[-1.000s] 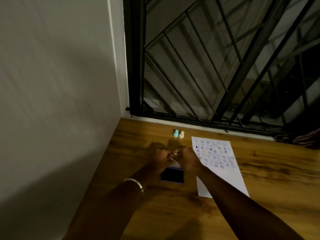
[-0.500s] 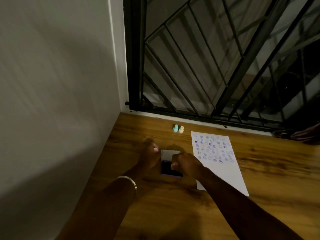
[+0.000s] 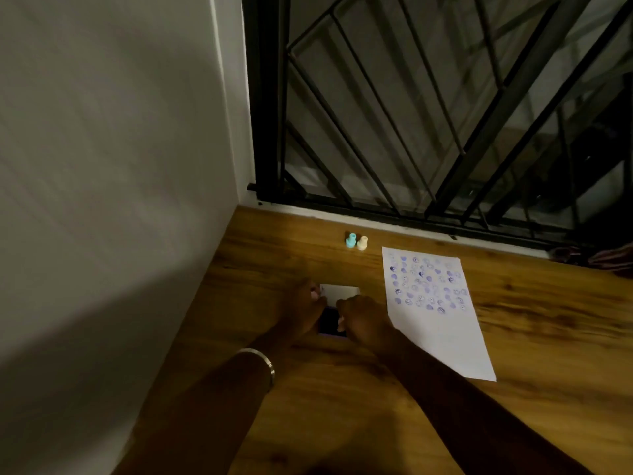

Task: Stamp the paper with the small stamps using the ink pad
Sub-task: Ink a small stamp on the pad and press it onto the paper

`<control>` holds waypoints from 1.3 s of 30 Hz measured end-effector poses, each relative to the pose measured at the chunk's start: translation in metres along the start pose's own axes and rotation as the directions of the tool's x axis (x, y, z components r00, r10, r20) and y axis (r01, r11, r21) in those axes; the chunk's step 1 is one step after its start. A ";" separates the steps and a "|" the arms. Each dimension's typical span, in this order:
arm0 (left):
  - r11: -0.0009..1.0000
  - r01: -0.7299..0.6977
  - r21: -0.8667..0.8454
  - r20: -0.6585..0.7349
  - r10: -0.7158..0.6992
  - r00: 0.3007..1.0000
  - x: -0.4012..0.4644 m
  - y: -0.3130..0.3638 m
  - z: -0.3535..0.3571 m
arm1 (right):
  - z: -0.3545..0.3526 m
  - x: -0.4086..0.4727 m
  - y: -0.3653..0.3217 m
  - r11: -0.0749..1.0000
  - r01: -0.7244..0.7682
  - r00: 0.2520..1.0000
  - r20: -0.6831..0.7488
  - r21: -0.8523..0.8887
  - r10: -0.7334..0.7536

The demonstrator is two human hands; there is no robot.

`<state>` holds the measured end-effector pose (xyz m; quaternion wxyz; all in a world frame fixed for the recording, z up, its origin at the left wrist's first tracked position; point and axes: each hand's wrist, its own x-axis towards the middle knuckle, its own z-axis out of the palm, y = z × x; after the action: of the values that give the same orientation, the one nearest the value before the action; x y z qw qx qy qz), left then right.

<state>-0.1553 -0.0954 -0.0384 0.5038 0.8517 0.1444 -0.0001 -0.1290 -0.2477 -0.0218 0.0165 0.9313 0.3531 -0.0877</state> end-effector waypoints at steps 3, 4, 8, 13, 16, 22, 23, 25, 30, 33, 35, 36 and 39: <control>1.000 0.023 -0.017 0.010 -0.022 1.000 0.003 0.002 0.000 | 0.004 0.000 -0.002 0.999 -0.013 1.000 -0.017 -0.031 0.013; 0.999 0.033 -0.025 0.022 -0.032 0.999 0.004 0.005 -0.001 | 0.004 0.000 -0.002 0.999 -0.021 1.000 -0.018 -0.029 0.020; 0.998 0.044 -0.037 0.058 -0.042 0.997 0.005 0.009 -0.005 | 0.003 -0.004 -0.004 0.999 -0.041 0.999 0.000 -0.006 0.041; 1.000 0.009 0.024 0.050 -0.010 0.999 0.004 0.019 -0.007 | -0.002 -0.008 -0.004 0.996 -0.070 0.998 0.005 0.053 0.070; 0.999 -0.034 0.007 0.046 0.034 0.998 0.007 0.028 -0.004 | -0.004 -0.012 0.000 0.988 -0.092 0.995 -0.025 0.126 0.096; 0.996 -0.083 -0.040 0.028 0.084 0.996 0.013 0.044 0.022 | -0.004 -0.040 0.048 0.967 -0.144 0.974 -0.141 0.212 0.176; 0.995 -0.096 -0.028 0.045 0.097 0.994 0.013 0.046 0.029 | -0.003 -0.047 0.061 0.962 -0.163 0.968 -0.154 0.218 0.199; 0.991 -0.127 0.046 0.063 0.124 0.990 0.013 0.056 0.043 | 0.001 -0.061 0.087 0.951 -0.210 0.949 -0.185 0.228 0.254; 0.929 -0.233 0.286 0.164 0.192 0.968 0.007 0.083 0.086 | 0.007 -0.092 0.145 0.915 -0.353 0.911 -0.151 0.198 0.384; 0.874 -0.321 0.364 0.275 0.229 0.934 0.002 0.093 0.115 | 0.007 -0.100 0.170 0.881 -0.421 0.886 -0.112 0.217 0.451; 0.798 -0.389 0.460 0.357 0.235 0.904 0.000 0.099 0.134 | 0.007 -0.104 0.181 0.868 -0.448 0.875 -0.096 0.214 0.475; 0.777 -0.409 0.479 0.405 0.218 0.888 -0.002 0.102 0.143 | 0.007 -0.105 0.186 0.865 -0.454 0.871 -0.100 0.214 0.481; 0.729 -0.475 0.494 0.509 0.200 0.837 -0.006 0.111 0.168 | 0.009 -0.110 0.194 0.862 -0.450 0.870 -0.104 0.234 0.482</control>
<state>-0.1089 -0.2907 -0.0254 0.2164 0.9570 -0.1371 -0.1359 -0.0831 -0.4663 -0.0172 -0.0855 0.9898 0.1062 -0.0421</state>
